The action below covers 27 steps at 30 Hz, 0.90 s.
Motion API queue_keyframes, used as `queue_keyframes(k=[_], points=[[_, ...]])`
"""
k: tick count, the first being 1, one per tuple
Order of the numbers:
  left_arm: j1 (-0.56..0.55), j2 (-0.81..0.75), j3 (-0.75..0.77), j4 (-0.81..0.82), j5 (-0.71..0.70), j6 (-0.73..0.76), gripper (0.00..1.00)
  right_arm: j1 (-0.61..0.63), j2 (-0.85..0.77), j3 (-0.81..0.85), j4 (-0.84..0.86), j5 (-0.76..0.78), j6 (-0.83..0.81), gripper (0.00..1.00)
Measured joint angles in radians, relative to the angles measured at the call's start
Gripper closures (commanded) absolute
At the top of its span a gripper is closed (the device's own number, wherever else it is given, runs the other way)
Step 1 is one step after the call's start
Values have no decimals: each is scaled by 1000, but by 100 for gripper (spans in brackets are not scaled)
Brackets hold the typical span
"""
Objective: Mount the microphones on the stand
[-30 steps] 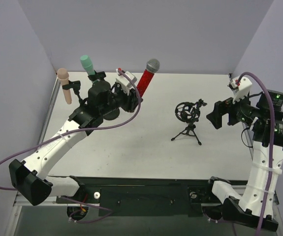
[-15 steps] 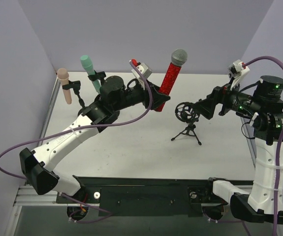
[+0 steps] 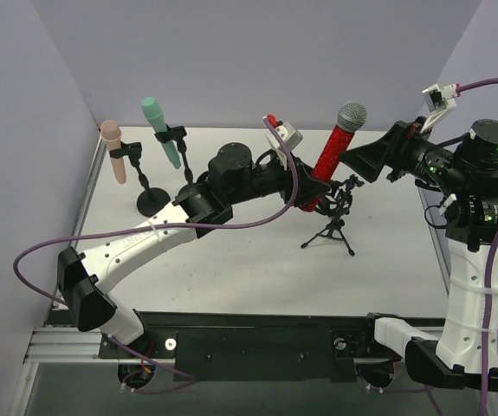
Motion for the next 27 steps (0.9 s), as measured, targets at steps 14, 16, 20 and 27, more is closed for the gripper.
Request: queue_keyframes(k=[14, 16, 20, 27], points=[[-65, 36, 27, 66, -101, -34, 100, 18, 14, -78, 187, -8, 209, 34], [-70, 50, 40, 66, -106, -38, 100, 20, 14, -83, 202, -12, 216, 37], [-77, 67, 55, 65, -114, -45, 100, 25, 11, -97, 212, -11, 220, 44], [-87, 68, 72, 65, -117, -48, 100, 25, 10, -105, 223, -11, 214, 50]])
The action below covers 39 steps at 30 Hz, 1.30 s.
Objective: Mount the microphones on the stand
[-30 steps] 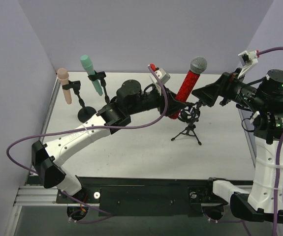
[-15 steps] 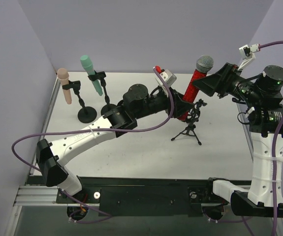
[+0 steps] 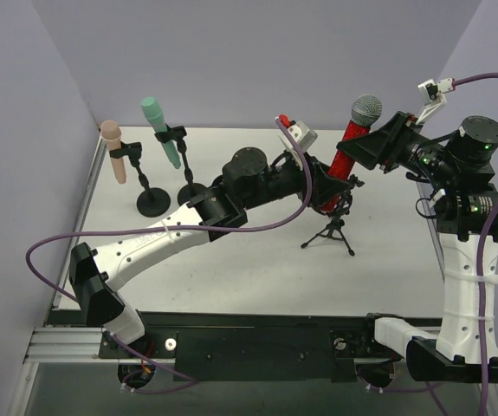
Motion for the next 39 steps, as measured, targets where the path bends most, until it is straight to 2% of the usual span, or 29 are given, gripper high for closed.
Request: queue_keyframes(k=[7, 9, 12, 14, 16, 18, 19, 20, 21, 24, 29, 34, 39], points=[[-2, 0, 2, -6, 11, 1, 100, 1, 9, 8, 1, -9, 2, 50], [-2, 0, 5, -17, 19, 3, 100, 1, 19, 16, 4, -14, 6, 57], [-2, 0, 12, -28, 24, 8, 100, 1, 27, 16, 16, -22, 4, 79], [1, -1, 27, -38, 22, 2, 100, -2, 31, 16, 44, -24, -4, 89], [2, -1, 38, -48, 23, 16, 100, -1, 30, 14, 76, -37, 9, 94], [2, -5, 42, -56, 22, 28, 82, -2, 27, 10, 94, -48, 16, 97], [4, -9, 42, -61, 23, 33, 65, -2, 25, 6, 100, -52, 18, 98], [6, -14, 42, -68, 24, 37, 56, -2, 24, 5, 103, -57, 21, 98], [10, -19, 42, -73, 26, 42, 43, -3, 23, 5, 107, -63, 25, 98], [19, -58, 11, -74, 34, 56, 28, -16, 18, 12, 106, -79, 41, 99], [98, -239, -151, -78, 34, 84, 21, -76, 18, 72, 103, -69, 37, 100], [219, -523, -424, -77, 16, 150, 20, -92, 0, 94, 74, -32, -32, 100], [249, -721, -679, -145, -16, 229, 20, -92, -7, 92, 12, 10, -118, 100]])
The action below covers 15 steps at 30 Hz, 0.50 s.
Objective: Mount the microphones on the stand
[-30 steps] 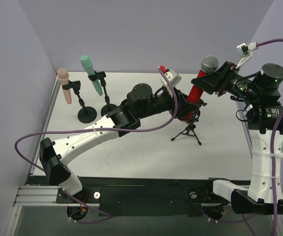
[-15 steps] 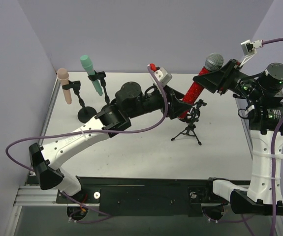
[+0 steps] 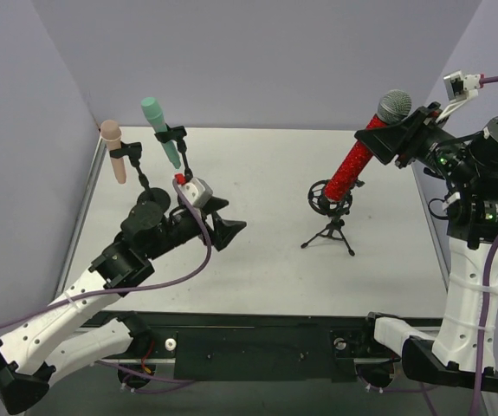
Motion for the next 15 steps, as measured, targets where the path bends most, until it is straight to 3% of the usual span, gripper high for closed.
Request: queue_keyframes(k=[7, 15], points=[[5, -108, -225, -89, -23, 61, 18, 5, 2, -49, -46, 47, -71, 100], [5, -144, -246, -100, -59, 92, 18, 9, 12, -72, -64, 88, -109, 100]])
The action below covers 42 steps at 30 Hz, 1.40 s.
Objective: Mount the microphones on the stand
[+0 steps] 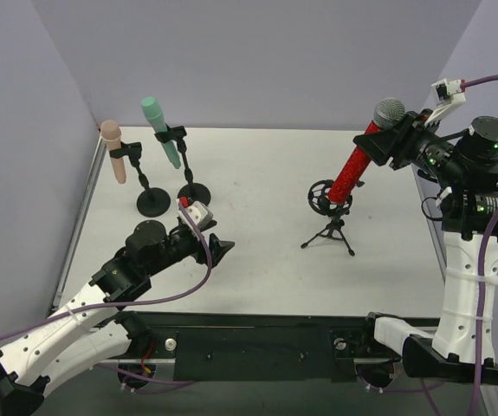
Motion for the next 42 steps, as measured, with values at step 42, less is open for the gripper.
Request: queue_keyframes(k=[42], points=[[-89, 366, -1, 377, 154, -332, 34, 175, -61, -80, -83, -7, -347, 100]])
